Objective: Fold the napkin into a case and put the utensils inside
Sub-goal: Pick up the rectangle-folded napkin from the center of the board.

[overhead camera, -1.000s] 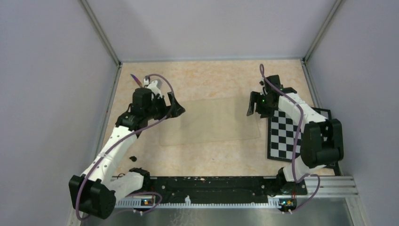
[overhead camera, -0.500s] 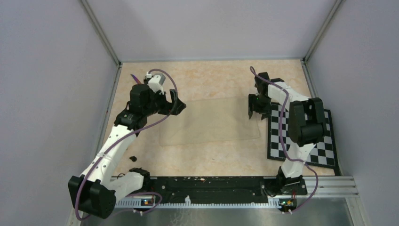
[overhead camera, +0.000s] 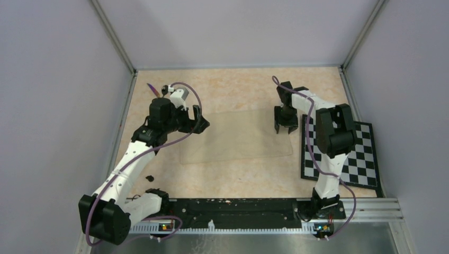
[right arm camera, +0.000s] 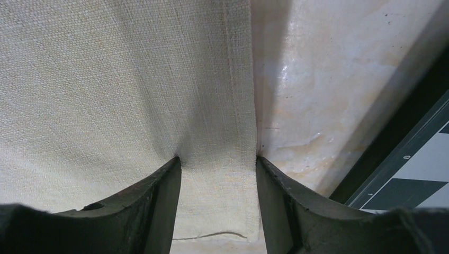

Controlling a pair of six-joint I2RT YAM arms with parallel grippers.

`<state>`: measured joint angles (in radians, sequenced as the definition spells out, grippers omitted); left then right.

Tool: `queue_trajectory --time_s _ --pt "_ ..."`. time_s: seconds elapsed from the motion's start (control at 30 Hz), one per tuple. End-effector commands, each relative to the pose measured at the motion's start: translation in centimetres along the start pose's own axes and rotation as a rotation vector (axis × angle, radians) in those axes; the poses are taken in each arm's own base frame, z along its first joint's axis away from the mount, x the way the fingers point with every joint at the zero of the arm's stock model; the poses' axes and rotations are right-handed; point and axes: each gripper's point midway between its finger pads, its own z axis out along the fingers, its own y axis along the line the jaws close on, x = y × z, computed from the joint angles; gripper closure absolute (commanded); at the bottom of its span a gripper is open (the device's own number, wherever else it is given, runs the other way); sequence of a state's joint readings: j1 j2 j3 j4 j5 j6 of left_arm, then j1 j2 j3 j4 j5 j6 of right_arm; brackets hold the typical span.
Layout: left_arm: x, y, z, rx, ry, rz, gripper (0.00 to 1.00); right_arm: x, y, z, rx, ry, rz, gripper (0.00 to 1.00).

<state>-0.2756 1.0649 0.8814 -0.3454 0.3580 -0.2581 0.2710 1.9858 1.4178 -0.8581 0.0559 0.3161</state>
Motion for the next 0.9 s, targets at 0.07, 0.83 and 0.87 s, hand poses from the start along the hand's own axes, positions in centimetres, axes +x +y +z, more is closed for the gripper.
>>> queue_trajectory --time_s 0.07,0.83,0.87 --pt "-1.0 -0.2 -0.4 0.003 -0.033 0.031 0.01 -0.2 -0.4 1.3 0.073 -0.034 0.002 0.5" --pt "-0.1 0.3 0.1 -0.009 -0.008 0.013 0.01 -2.9 -1.6 -6.6 0.089 -0.224 -0.152 1.0" --pt "-0.1 0.3 0.1 -0.008 -0.007 0.011 0.01 -2.7 -2.1 -6.8 0.11 -0.224 -0.149 1.0"
